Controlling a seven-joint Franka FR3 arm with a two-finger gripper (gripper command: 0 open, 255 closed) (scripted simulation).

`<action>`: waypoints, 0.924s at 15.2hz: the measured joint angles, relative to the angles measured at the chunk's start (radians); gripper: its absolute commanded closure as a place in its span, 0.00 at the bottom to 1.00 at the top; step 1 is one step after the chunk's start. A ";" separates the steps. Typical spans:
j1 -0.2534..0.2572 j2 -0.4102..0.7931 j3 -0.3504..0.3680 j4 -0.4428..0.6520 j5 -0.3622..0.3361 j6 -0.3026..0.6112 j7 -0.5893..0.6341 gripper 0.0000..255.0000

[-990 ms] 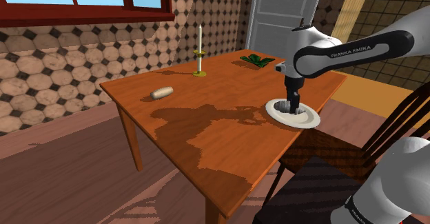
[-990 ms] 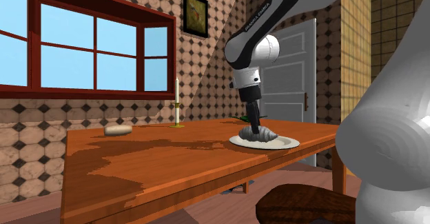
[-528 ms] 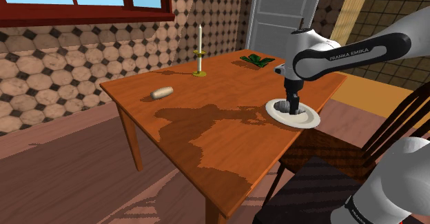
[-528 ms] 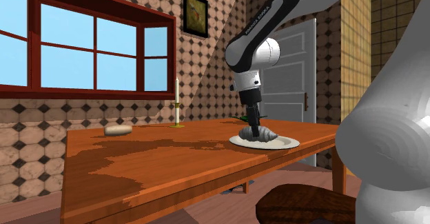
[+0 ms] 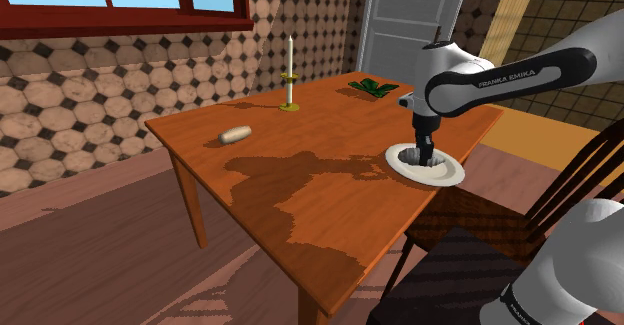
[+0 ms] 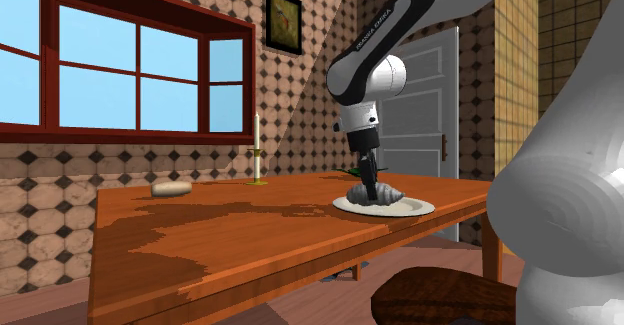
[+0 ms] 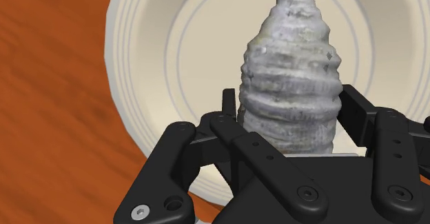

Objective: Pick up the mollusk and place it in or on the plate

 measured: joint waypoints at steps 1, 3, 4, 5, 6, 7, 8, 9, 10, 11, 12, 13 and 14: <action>0.000 0.000 0.000 0.000 0.000 0.000 0.000 1.00; 0.000 0.000 0.000 0.000 0.000 0.000 0.000 1.00; 0.001 -0.001 0.001 0.005 0.001 -0.006 -0.001 1.00; 0.001 -0.006 0.002 0.012 0.003 -0.018 -0.003 1.00; 0.002 -0.010 0.003 0.018 0.004 -0.029 -0.005 1.00; 0.002 -0.012 0.004 0.030 0.006 -0.043 -0.007 1.00; 0.002 -0.015 0.004 0.042 0.007 -0.057 -0.012 1.00; 0.002 -0.022 0.005 0.047 0.008 -0.068 -0.013 1.00; 0.003 -0.024 0.006 0.059 0.009 -0.082 -0.016 1.00; 0.004 -0.030 0.009 0.068 0.011 -0.097 -0.017 1.00; 0.004 -0.035 0.009 0.076 0.012 -0.111 -0.020 1.00; 0.005 -0.037 0.011 0.089 0.014 -0.125 -0.022 1.00; 0.006 -0.042 0.013 0.098 0.016 -0.139 -0.023 1.00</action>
